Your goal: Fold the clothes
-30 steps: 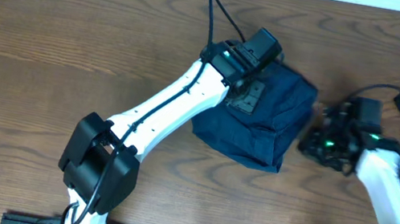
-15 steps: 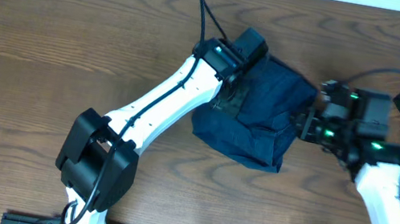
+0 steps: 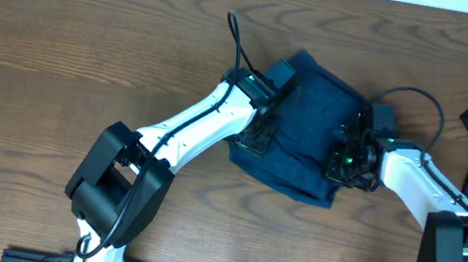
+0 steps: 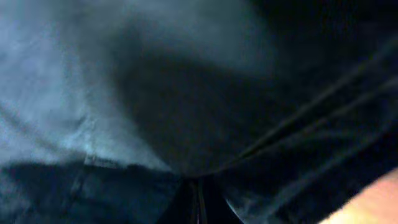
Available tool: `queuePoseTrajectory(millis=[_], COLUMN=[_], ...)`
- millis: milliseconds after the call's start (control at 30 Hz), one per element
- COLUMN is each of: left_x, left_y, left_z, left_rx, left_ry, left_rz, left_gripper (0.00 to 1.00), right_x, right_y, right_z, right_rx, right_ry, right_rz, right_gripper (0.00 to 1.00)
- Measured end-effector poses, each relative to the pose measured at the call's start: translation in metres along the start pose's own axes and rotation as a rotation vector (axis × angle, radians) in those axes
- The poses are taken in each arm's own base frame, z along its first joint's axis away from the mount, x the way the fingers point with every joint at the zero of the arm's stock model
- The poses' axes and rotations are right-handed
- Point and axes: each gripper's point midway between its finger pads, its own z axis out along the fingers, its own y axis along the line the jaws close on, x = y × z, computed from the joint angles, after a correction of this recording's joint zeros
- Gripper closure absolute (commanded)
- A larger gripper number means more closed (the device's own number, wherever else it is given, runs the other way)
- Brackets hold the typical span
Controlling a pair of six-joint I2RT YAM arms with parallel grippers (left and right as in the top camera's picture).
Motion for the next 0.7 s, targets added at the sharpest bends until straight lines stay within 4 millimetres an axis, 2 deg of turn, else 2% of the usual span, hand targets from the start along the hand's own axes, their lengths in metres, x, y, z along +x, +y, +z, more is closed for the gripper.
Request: queuePoseTrajectory(millis=[100,200,333,400,500,600,700], left_x=[-0.002,-0.003,-0.003,-0.008,-0.019,-0.03,-0.034], left_y=[-0.001,-0.001,-0.009,-0.021,-0.039,-0.05,-0.054], left_z=[0.0,0.0,0.0,-0.001,-0.005,-0.008,-0.01], left_rx=[0.003,0.005,0.049,0.117,0.209,0.268,0.287], left_ry=[-0.008,-0.013,-0.009,-0.024,-0.061,-0.105,-0.121], left_rz=[0.0,0.0,-0.002,0.001,0.01,0.021,0.025], left_gripper=[0.44,0.46,0.49,0.49,0.49,0.49,0.5], right_x=[-0.001,-0.011,-0.028,-0.036,-0.046,-0.055,-0.062], right_y=[-0.011,-0.007,0.017,0.029,0.042,0.046,0.035], right_z=[-0.008,-0.027,-0.071,-0.096,-0.119,-0.124,-0.113], right_rx=[0.015,-0.029,-0.136,-0.182,-0.224,-0.234,-0.185], right_ry=[-0.006,-0.07,-0.231,-0.328,-0.426,-0.469,-0.458], right_rz=[0.018,-0.032,-0.141,-0.195,-0.238,-0.243,-0.195], right_gripper=[0.97,0.98,0.99,0.99,0.99,0.99,0.99])
